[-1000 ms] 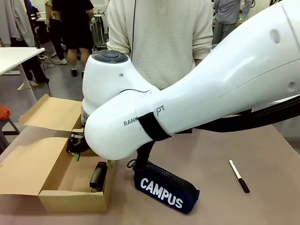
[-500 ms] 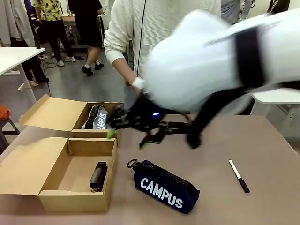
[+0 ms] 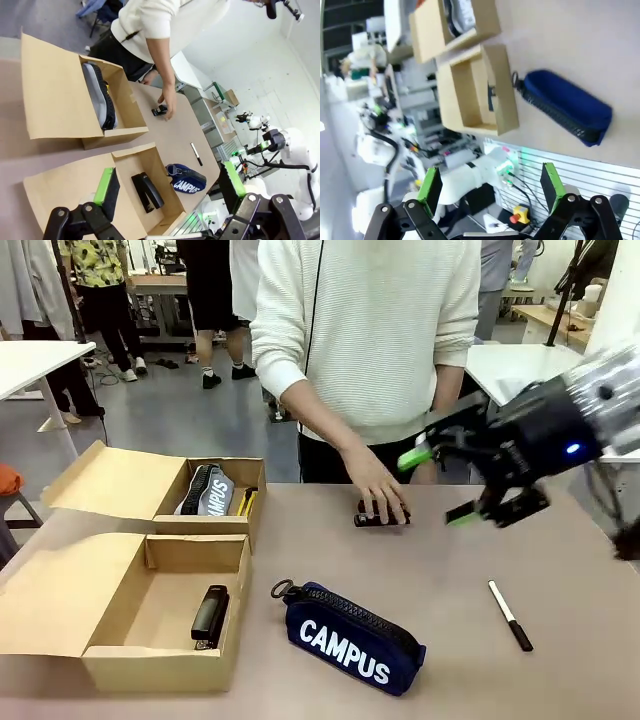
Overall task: Place items inside the box.
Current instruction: Pick up a Pencil pouch or Stapler and place it inside the Mailer Box closest to the robot.
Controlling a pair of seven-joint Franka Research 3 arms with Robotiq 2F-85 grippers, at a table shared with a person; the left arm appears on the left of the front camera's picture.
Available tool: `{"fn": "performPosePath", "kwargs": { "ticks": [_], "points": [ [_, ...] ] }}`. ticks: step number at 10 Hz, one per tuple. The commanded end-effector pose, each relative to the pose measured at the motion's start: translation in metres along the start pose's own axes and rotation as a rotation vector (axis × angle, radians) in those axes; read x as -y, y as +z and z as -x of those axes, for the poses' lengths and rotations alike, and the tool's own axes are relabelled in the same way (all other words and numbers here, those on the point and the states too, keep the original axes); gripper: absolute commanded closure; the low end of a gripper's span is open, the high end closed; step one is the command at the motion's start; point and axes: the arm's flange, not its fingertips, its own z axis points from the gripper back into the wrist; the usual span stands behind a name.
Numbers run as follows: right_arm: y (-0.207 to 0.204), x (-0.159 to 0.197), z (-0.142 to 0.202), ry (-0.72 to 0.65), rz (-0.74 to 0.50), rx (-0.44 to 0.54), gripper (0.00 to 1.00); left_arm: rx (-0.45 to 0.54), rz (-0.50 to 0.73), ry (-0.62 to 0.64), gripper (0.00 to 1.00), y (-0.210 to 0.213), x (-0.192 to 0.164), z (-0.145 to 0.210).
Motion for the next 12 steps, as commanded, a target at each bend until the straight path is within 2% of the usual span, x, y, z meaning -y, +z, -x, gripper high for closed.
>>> {"fn": "performPosePath", "kwargs": {
  "ticks": [1, 4, 5, 7, 9, 10, 11, 12],
  "points": [
    [0.039, 0.098, 0.057, -0.039, -0.105, 0.025, 0.0, 0.019, 0.019, -0.018, 0.0, -0.001, 0.0, 0.001],
    [0.065, 0.208, 0.109, -0.122, -0.274, 0.074, 0.0, 0.019, 0.019, -0.018, 0.0, -0.001, 0.0, 0.001],
    [0.056, 0.247, 0.128, -0.095, -0.342, 0.027, 0.0, 0.019, 0.019, -0.018, 0.0, -0.001, 0.0, 0.001],
    [0.014, 0.311, 0.157, -0.115, -0.413, -0.122, 0.0, 0.019, 0.019, -0.018, 0.0, -0.001, 0.0, 0.001],
    [-0.039, 0.352, 0.168, -0.175, -0.399, -0.287, 0.0, 0.019, 0.019, -0.018, 0.0, -0.001, 0.0, 0.001],
    [-0.064, 0.364, 0.167, -0.272, -0.324, -0.447, 0.0, 0.019, 0.019, -0.018, 0.0, -0.001, 0.0, 0.001],
    [-0.083, 0.369, 0.165, -0.304, -0.252, -0.579, 0.0, 0.019, 0.019, -0.018, 0.0, -0.001, 0.0, 0.001],
    [-0.091, 0.368, 0.16, -0.286, -0.202, -0.605, 0.0, 0.019, 0.019, -0.018, 0.0, -0.001, 0.0, 0.001]
  ]
}}
